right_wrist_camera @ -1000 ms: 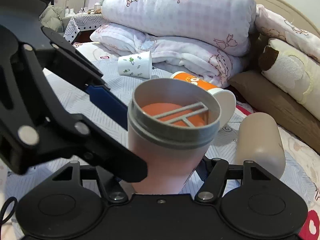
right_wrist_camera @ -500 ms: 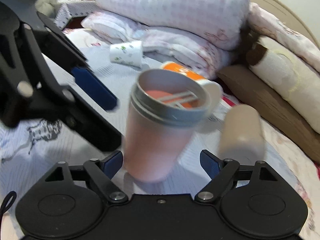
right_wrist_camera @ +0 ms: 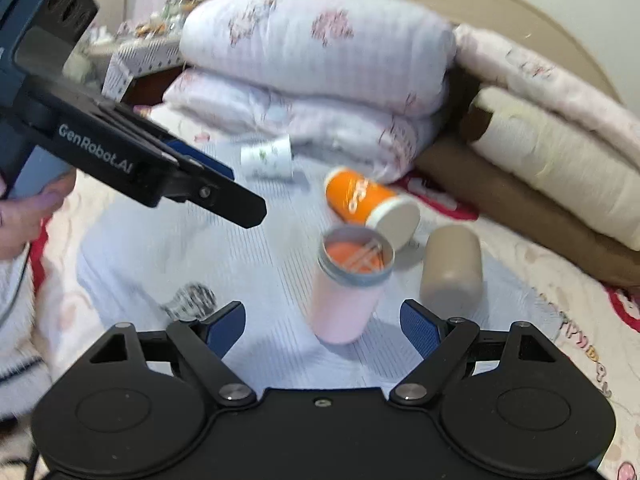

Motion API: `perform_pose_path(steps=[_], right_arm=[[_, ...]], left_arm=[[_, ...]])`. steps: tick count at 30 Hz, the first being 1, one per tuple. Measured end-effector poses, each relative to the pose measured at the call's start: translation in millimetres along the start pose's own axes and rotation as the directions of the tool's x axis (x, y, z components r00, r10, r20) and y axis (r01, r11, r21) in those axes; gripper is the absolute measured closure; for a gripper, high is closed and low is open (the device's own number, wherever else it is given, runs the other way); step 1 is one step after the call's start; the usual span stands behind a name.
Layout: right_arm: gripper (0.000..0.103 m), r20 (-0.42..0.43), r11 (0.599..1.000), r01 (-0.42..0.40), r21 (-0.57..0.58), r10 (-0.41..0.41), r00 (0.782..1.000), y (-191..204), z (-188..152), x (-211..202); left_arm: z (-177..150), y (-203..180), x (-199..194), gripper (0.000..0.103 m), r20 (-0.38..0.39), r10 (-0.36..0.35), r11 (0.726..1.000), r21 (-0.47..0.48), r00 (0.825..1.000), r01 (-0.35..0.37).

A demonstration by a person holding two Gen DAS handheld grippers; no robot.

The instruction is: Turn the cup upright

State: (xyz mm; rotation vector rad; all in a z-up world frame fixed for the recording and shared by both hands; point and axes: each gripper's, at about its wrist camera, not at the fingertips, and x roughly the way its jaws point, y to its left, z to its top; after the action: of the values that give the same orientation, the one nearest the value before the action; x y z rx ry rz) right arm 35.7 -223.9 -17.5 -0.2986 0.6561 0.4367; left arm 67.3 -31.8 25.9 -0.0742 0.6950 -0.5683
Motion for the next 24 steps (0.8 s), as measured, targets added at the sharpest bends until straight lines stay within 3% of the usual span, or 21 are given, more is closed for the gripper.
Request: perform_pose_path(steps=[11, 13, 16, 24], right_arm=[[0.012, 0.104, 0.970, 0.122, 0.209, -0.146, 0.984, 32, -6, -60], [0.003, 0.123, 0.953, 0.172, 0.250, -0.207, 0.971, 37, -11, -70], [0.002, 0.146, 0.928, 0.221, 0.300, -0.274, 0.951, 42, -16, -80], [0.002, 0.146, 0.874, 0.317, 0.368, -0.392, 0.908, 56, -30, -91]], left_arm=[[-26, -12, -54, 0.033, -0.014, 0.114, 0.993, -0.042, 0.993, -0.114], [-30, -13, -62, 0.025, -0.002, 0.128, 0.991, -0.048, 0.992, -0.128], [-35, -14, -72, 0.013, 0.017, 0.159, 0.986, -0.054, 0.987, -0.158], [-40, -9, -83, 0.003, 0.004, 0.251, 0.967, -0.047, 0.968, -0.251]])
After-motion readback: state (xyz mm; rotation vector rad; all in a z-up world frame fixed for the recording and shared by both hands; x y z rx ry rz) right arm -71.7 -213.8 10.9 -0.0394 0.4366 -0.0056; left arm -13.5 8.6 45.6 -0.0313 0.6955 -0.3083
